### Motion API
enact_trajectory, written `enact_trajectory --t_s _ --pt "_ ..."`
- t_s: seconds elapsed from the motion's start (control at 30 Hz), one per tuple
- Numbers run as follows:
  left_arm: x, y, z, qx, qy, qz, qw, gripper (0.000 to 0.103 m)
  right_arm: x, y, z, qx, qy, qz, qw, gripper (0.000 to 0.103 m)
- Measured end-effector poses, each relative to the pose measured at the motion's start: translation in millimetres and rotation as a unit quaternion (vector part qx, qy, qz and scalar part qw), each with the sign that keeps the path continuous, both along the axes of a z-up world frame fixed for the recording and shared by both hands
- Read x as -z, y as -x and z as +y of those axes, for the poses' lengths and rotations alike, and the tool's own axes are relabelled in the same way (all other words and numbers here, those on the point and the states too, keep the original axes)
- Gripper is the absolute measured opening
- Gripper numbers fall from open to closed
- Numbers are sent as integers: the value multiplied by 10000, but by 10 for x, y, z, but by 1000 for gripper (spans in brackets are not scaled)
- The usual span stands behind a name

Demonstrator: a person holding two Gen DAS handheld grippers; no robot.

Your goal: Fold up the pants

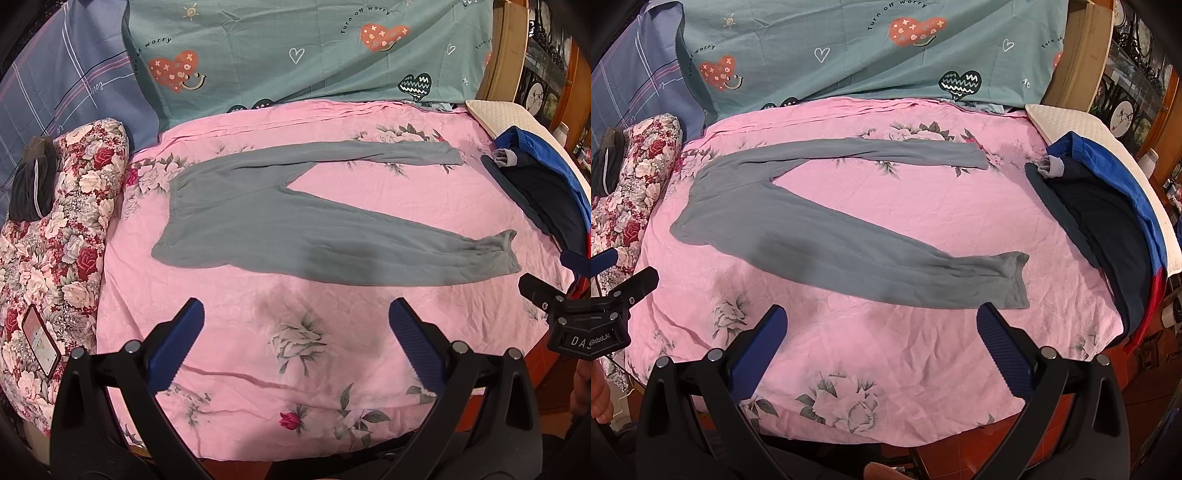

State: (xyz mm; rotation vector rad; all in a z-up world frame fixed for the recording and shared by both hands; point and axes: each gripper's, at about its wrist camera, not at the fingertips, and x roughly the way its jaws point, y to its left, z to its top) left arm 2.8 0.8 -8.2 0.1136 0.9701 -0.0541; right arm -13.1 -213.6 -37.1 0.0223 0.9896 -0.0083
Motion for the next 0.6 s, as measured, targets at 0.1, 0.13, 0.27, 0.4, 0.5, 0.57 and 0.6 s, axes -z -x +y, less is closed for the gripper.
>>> enact_trajectory --t_s 0.1,0.13,0.27,0.4,0.5,0.57,0.6 --pt "-24 -18 24 0 9 7 10000 101 20 -6 -5 -11 -1 1 10000 102" --pt "-27 -17 22 2 13 10 10000 101 7 -9 2 -7 2 1 10000 102" --pt "-22 -22 43 -22 14 16 10000 101 -16 -17 22 -5 9 2 10000 102" --pt "-25 -21 53 -18 15 11 10000 101 -7 -19 24 -2 10 3 10000 102" --pt "-26 -22 48 -27 12 18 10000 101 -15 -18 18 -7 6 5 10000 102" --pt "-26 -20 51 -24 14 12 10000 101 -16 -20 20 -5 7 9 10000 102" --pt "-26 -21 51 -25 13 11 10000 101 -12 -23 22 -1 6 11 10000 102"
